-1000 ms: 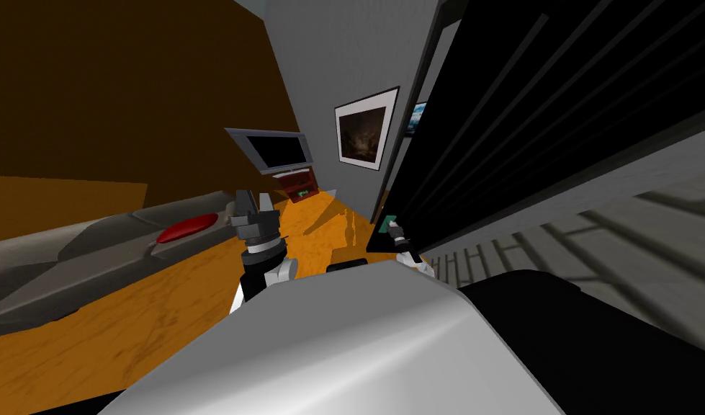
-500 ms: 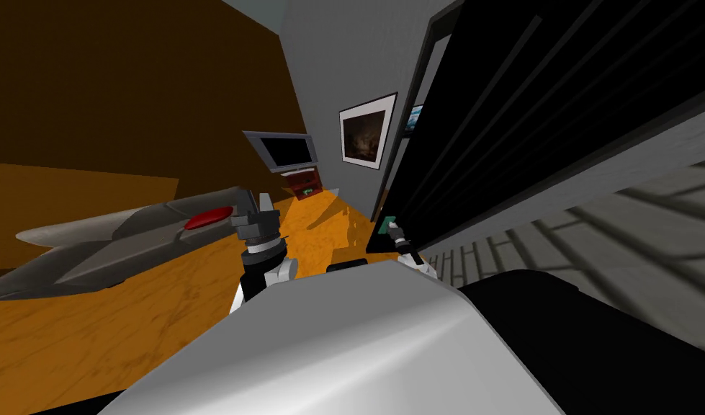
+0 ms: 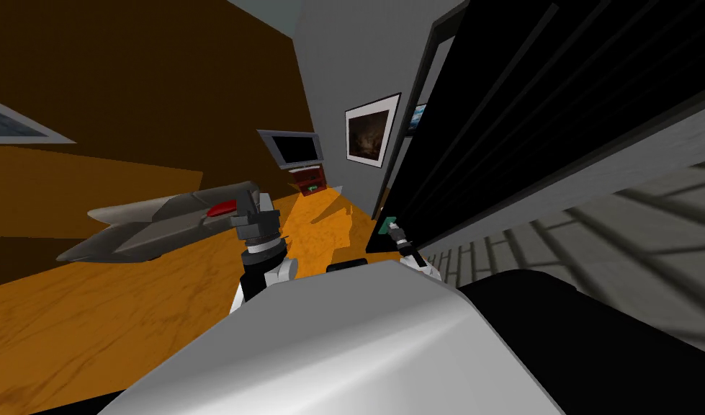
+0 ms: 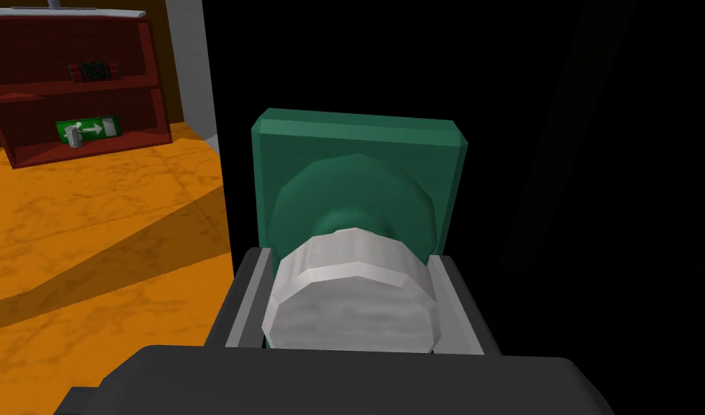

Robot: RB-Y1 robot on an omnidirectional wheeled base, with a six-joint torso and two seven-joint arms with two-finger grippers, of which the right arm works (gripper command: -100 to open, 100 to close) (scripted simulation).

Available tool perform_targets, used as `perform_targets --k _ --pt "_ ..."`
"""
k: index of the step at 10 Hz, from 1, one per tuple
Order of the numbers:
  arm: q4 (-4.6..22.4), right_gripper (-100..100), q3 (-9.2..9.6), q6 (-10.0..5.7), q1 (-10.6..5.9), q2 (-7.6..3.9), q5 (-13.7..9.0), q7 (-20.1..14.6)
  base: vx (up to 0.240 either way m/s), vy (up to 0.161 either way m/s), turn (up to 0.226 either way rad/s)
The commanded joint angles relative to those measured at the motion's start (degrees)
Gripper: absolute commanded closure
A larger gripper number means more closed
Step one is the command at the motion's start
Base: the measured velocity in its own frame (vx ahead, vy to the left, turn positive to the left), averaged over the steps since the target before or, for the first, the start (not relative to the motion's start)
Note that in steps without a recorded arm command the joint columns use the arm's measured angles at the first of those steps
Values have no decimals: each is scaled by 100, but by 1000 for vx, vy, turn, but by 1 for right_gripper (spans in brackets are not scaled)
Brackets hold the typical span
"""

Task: Pull the door open

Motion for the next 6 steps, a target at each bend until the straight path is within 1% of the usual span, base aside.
perform_targets --k 1,5,6 --pt "1 100 74 -111 43 -100 27 -103 -211 -45 125" --pt "-8 100 204 -318 148 -322 80 -305 -183 -60 108" --pt "-9 100 221 -345 162 -351 86 -331 -167 -36 80"
